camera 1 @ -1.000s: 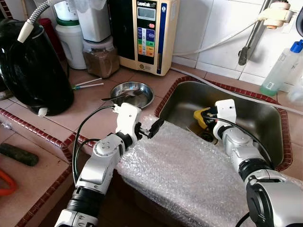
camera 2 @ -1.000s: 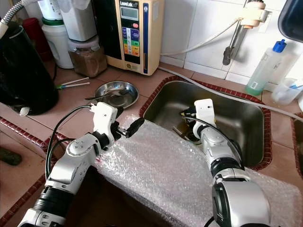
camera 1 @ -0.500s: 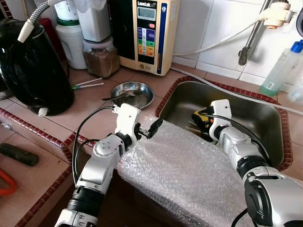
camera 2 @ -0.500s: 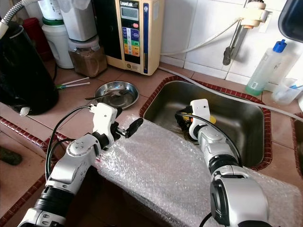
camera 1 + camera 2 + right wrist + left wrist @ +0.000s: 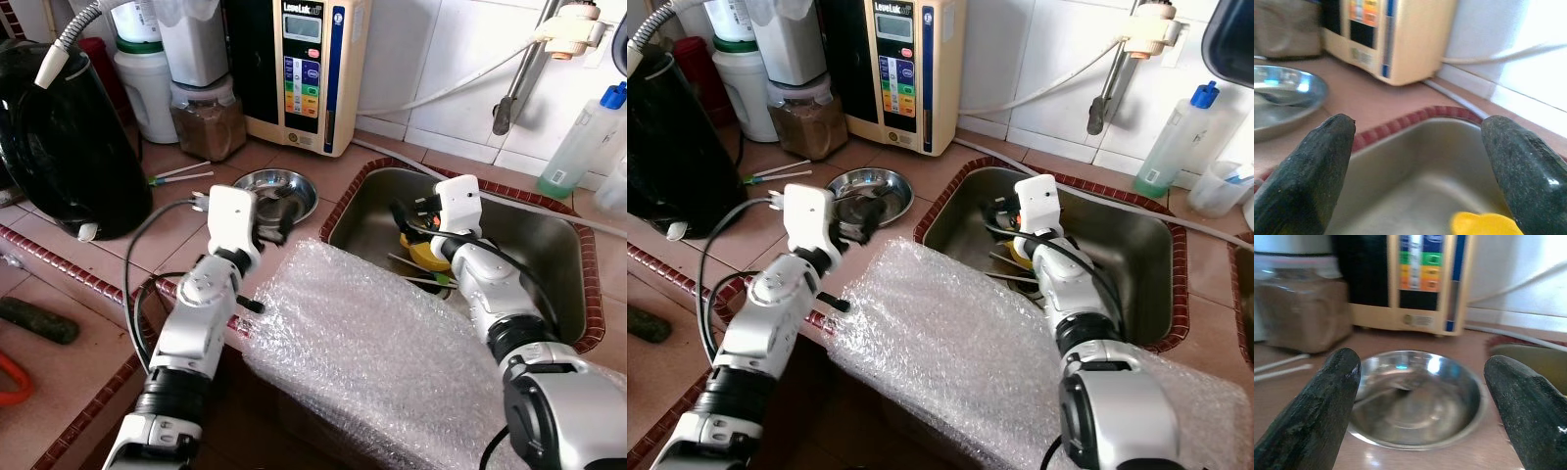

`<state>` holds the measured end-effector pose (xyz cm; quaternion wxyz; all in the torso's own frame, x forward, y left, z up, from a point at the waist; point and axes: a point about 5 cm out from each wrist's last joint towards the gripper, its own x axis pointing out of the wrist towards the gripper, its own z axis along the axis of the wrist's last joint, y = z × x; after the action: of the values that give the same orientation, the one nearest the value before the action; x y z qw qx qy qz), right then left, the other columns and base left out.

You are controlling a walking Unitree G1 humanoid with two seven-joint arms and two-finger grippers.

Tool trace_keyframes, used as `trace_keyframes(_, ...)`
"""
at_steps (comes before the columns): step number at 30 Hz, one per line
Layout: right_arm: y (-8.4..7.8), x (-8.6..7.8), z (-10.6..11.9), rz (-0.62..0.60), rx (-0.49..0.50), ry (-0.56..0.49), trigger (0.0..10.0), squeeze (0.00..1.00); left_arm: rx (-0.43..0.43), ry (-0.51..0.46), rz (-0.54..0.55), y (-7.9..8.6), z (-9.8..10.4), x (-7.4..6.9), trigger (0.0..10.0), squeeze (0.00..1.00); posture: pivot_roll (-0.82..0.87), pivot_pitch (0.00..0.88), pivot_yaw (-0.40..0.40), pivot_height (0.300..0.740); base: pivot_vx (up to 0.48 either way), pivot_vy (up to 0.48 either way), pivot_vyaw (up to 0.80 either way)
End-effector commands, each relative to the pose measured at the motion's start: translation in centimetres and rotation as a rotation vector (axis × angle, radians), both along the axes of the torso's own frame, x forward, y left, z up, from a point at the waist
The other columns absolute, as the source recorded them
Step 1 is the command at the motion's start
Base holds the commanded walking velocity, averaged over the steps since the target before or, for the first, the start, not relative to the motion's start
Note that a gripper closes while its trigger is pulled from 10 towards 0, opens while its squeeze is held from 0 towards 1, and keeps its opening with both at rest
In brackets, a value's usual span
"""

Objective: Kitchen organization

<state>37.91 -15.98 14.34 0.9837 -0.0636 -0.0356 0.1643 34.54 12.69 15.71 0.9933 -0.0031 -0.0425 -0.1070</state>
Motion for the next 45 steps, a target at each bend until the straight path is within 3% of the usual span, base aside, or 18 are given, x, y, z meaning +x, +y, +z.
trace_keyframes(1,0.5,-0.3,0.5,0.036,0.022,-0.044,10.0,1.0,0.004,-0.013,0.064,0.8,0.3,0.5,10.0,0.0,0.1,0.0,0.013,0.74,0.0,0.0,0.0)
trace_keyframes(3,1.0,-0.4,0.5,0.056,0.036,-0.051,10.0,1.0,0.004,-0.015,0.084,1.0,0.4,0.6,10.0,0.0,0.1,0.0,0.014,0.74,0.0,0.0,0.0)
trace_keyframes(8,4.0,-2.1,0.4,0.235,0.065,-0.083,10.0,1.0,-0.012,-0.011,0.187,2.5,0.4,1.2,10.0,0.0,0.09,0.0,0.022,0.74,0.0,0.0,0.0)
trace_keyframes(9,4.6,-2.7,0.2,0.272,0.057,-0.083,10.0,0.86,-0.019,-0.01,0.217,3.0,0.3,1.3,10.0,0.0,0.09,0.0,0.027,0.74,0.0,0.0,0.0)
trace_keyframes(10,4.6,-2.7,0.2,0.272,0.057,-0.083,10.0,0.86,-0.019,-0.01,0.217,3.0,0.3,1.3,10.0,0.0,0.09,0.0,0.027,0.74,0.0,0.0,0.0)
trace_keyframes(11,4.8,-2.9,0.0,0.277,0.05,-0.081,10.0,0.7,-0.027,-0.015,0.247,3.5,0.4,1.4,10.0,0.0,0.09,0.0,0.028,0.74,0.0,0.0,0.0)
trace_keyframes(12,4.9,-3.2,-0.4,0.287,0.043,-0.072,10.0,0.65,-0.033,-0.003,0.282,4.1,0.3,1.5,10.0,0.0,0.09,0.0,0.029,0.74,0.0,0.0,0.0)
trace_keyframes(17,6.0,-3.9,-0.4,0.353,0.056,-0.07,10.0,0.64,-0.102,0.066,0.311,4.7,-0.7,1.6,10.0,0.0,0.09,0.0,0.032,0.74,0.0,0.0,0.0)
trace_keyframes(22,7.1,-5.2,-0.4,0.446,0.1,-0.033,10.0,0.7,-0.191,0.112,0.293,4.4,-1.3,1.9,10.0,0.0,0.09,0.0,0.034,0.74,0.0,0.0,0.0)
trace_keyframes(36,7.2,-6.0,-0.6,0.447,0.12,0.003,10.0,0.69,-0.353,0.202,0.3,4.1,-2.0,3.2,10.0,0.0,0.08,0.0,0.043,0.74,0.0,0.0,0.0)
trace_keyframes(40,7.3,-6.3,-0.5,0.45,0.118,0.015,10.0,0.7,-0.44,0.224,0.287,4.1,-2.2,3.5,10.0,0.0,0.07,0.0,0.047,0.74,0.0,0.0,0.0)
trace_keyframes(41,7.4,-6.3,-0.5,0.453,0.112,0.016,10.0,0.69,-0.447,0.226,0.281,4.1,-2.2,3.6,6.5,0.0,0.07,0.0,0.048,0.74,0.0,0.0,0.0)
trace_keyframes(42,7.4,-6.3,-0.5,0.453,0.112,0.016,10.0,0.69,-0.447,0.226,0.281,4.1,-2.2,3.6,6.5,0.0,0.07,0.0,0.048,0.74,0.0,0.0,0.0)
trace_keyframes(43,7.4,-6.3,-0.4,0.453,0.108,0.015,10.0,0.68,-0.451,0.229,0.273,4.1,-2.2,3.7,1.8,0.0,0.07,0.0,0.048,0.74,0.0,0.0,0.0)
trace_keyframes(45,7.4,-6.3,-0.4,0.453,0.108,0.016,10.0,0.68,-0.456,0.231,0.269,4.0,-2.2,3.7,1.8,0.0,0.07,0.0,0.048,0.74,0.0,0.0,0.0)
